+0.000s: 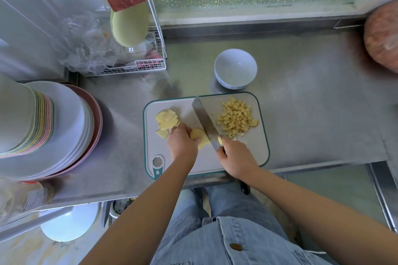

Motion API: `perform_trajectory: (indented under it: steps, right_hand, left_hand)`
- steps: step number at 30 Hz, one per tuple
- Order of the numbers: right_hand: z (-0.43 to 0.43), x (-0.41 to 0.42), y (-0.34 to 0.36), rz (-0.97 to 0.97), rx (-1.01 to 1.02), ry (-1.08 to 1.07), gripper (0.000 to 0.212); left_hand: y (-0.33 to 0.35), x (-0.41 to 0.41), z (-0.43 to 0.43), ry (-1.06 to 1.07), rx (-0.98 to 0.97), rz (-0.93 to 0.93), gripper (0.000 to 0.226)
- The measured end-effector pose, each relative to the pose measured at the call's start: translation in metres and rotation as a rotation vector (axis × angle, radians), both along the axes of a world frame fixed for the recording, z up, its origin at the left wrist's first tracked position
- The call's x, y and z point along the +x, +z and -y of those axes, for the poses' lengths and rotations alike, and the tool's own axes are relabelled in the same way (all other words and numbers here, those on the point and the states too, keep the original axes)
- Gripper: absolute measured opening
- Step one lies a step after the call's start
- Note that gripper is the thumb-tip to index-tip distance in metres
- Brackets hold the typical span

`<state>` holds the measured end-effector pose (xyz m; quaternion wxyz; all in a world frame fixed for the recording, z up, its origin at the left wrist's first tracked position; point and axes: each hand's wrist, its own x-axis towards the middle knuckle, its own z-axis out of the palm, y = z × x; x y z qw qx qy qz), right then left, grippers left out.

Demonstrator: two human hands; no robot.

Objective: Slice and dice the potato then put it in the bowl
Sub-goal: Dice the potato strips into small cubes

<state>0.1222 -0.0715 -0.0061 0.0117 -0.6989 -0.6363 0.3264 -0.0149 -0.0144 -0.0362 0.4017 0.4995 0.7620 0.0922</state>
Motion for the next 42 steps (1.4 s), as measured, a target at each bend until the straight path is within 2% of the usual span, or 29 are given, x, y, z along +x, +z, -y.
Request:
perform_trajectory:
  steps: [4,7,16,22,25,29,32,38,42]
  right_hand:
    - [0.0,0.004,0.009,-0.004,-0.001,0.055,0.015]
    - [0.0,0.004,0.013,0.023,-0.016,0.112,0.005]
    - [0.001,-0.002,0.013,0.063,-0.085,0.129,0.006]
    - [-0.003,-0.008,0.0,0.089,-0.071,0.116,0.003]
    - [-0.004,-0.012,-0.004,0.087,-0.053,0.078,0.015]
    - [-0.009,-0.014,-0.003,0.044,-0.027,0.056,0.002]
    - [-0.008,-0.008,-0.002,0.007,0.002,0.024,0.008]
    - [0.0,-0.004,0.01,0.003,0.003,0.081,0.01]
    - [0.001,-0.006,0.014,0.019,-0.027,0.113,0.012]
  left_hand:
    - [-0.001,0.0,0.0,-0.001,0.006,0.008,0.026]
    - [0.0,-0.001,0.0,-0.002,0.005,0.014,0.027]
    - [-0.006,-0.001,-0.001,0.002,0.003,0.007,0.027]
    - [-0.006,-0.001,-0.002,-0.003,0.002,0.0,0.027]
    - [-0.007,-0.001,-0.001,0.006,0.007,0.0,0.027]
    - [-0.006,-0.001,0.0,-0.004,0.008,-0.005,0.028]
    - [-0.006,-0.003,0.003,-0.003,0.019,0.006,0.029]
    - [-0.008,-0.003,0.009,0.057,0.046,0.015,0.013]
    - [-0.006,-0.002,0.007,0.105,0.029,0.044,0.011]
